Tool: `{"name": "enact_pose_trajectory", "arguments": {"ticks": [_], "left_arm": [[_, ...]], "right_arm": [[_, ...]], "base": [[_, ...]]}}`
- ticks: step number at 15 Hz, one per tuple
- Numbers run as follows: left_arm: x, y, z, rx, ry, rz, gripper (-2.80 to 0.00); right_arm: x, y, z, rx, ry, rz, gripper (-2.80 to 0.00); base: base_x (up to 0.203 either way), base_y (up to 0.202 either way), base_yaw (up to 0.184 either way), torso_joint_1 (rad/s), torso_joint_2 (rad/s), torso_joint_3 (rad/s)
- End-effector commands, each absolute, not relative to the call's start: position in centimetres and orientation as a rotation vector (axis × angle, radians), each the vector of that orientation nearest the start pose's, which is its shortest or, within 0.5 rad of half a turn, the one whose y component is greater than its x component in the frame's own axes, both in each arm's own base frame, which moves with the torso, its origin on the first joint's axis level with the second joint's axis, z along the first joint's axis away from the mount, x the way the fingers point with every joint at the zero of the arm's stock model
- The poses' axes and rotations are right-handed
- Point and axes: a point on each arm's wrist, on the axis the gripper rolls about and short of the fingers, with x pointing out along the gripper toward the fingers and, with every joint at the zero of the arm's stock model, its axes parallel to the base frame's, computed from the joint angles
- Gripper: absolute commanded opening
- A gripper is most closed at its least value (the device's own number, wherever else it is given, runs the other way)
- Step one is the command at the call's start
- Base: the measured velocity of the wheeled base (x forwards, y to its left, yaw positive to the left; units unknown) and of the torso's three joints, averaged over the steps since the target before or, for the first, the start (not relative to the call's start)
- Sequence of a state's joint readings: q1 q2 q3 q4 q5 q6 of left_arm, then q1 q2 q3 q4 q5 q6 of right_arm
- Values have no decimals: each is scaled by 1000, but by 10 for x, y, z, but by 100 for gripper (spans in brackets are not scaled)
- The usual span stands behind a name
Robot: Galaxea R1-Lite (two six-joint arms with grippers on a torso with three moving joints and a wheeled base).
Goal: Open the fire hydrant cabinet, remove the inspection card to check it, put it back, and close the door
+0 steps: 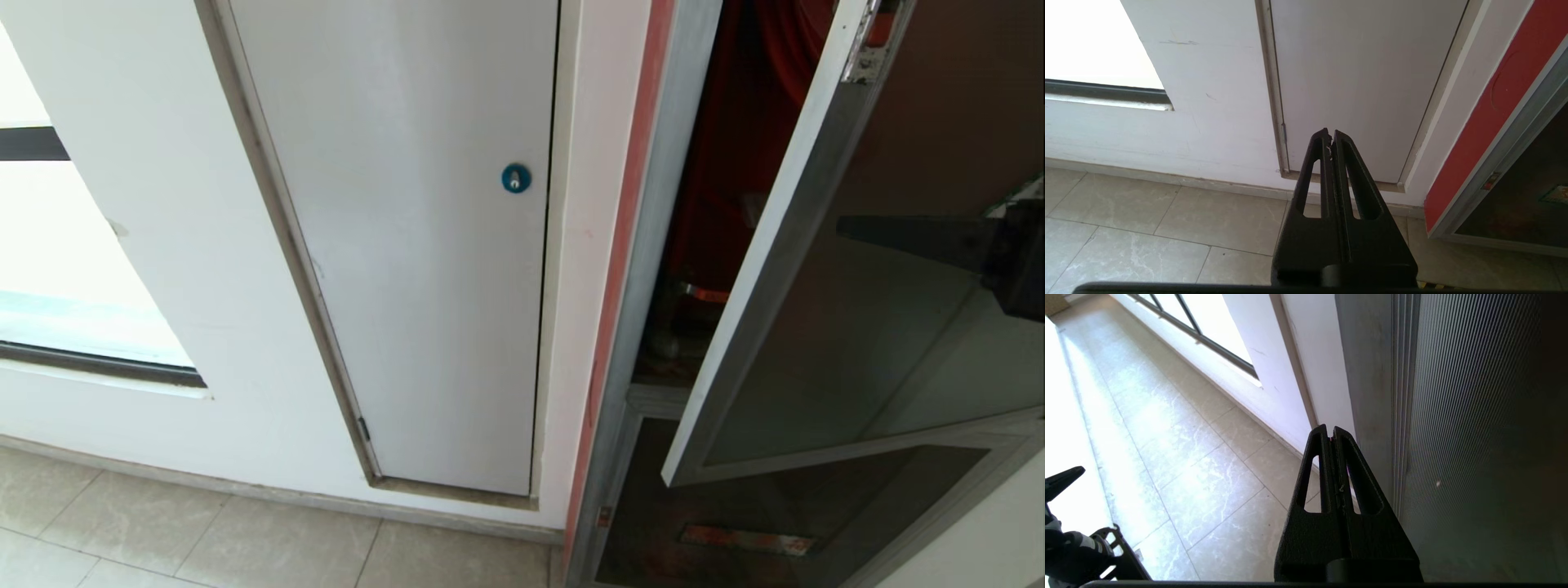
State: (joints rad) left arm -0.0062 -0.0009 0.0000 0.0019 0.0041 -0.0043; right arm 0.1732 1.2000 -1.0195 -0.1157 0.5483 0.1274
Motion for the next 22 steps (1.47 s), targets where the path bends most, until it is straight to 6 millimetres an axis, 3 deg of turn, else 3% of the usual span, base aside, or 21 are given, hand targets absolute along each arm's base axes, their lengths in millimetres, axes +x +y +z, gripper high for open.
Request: {"name": "enact_pose_trajectory", "arguments": {"ticks": [1,22], "left_arm": [[-23,0,75,-5,2,-2,-280],[-23,0,75,-5,3,-2,-280]], "right_arm": [[192,47,317,139,133,721,-280],[320,66,333,120,-22,451,-280]], "base": [[0,0,0,0,0,0],[0,0,0,0,0,0]]}}
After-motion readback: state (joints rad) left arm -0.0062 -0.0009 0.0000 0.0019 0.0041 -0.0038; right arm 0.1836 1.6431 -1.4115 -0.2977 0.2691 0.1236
